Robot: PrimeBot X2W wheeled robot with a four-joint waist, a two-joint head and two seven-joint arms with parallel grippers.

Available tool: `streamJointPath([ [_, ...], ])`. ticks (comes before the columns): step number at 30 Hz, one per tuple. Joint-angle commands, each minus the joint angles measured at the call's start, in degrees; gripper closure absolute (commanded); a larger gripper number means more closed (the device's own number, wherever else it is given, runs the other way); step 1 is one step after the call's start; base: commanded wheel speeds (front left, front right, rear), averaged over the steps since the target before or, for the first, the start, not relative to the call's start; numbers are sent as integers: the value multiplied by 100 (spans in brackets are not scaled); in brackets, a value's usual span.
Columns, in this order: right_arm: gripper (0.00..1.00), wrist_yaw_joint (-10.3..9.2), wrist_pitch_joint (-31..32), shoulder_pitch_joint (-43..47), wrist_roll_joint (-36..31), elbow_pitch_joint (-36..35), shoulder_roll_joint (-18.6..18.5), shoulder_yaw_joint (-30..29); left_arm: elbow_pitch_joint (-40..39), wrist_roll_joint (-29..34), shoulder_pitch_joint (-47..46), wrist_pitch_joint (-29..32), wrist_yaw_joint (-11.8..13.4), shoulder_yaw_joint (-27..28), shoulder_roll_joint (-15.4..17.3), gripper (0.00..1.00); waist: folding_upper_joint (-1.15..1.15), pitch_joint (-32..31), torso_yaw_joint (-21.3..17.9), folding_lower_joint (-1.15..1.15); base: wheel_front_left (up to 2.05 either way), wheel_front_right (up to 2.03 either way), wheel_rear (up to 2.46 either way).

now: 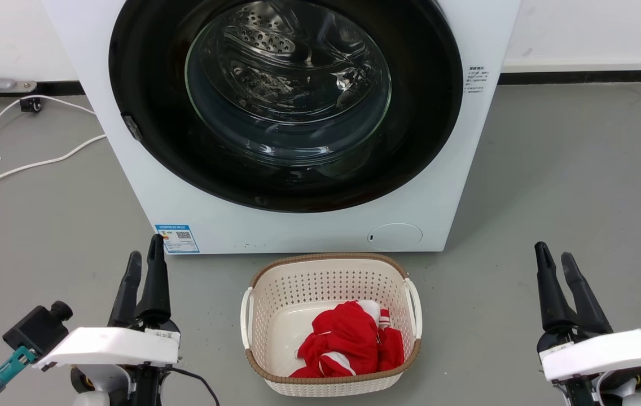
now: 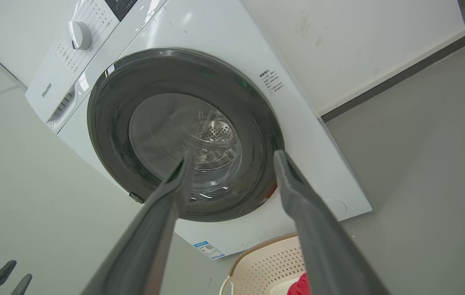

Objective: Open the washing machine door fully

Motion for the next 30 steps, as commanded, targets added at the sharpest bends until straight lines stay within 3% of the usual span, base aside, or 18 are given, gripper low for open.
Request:
streamJointPath([
  [1,0,0,-64,-10,-224,-86,4,25,-98,237,-25,-64,-12,-1,17,0,0,-1,2,0,0,0,0],
  [16,0,0,-208,71,-1382,-140,17,56,-107,1793,55,-311,1,-209,129,0,0,-19,19,0,0,0,0],
  [30,0,0,-126,161,-2281,-198,27,136,-58,2794,138,-512,125,-387,238,0,0,-41,37,0,0,0,0],
])
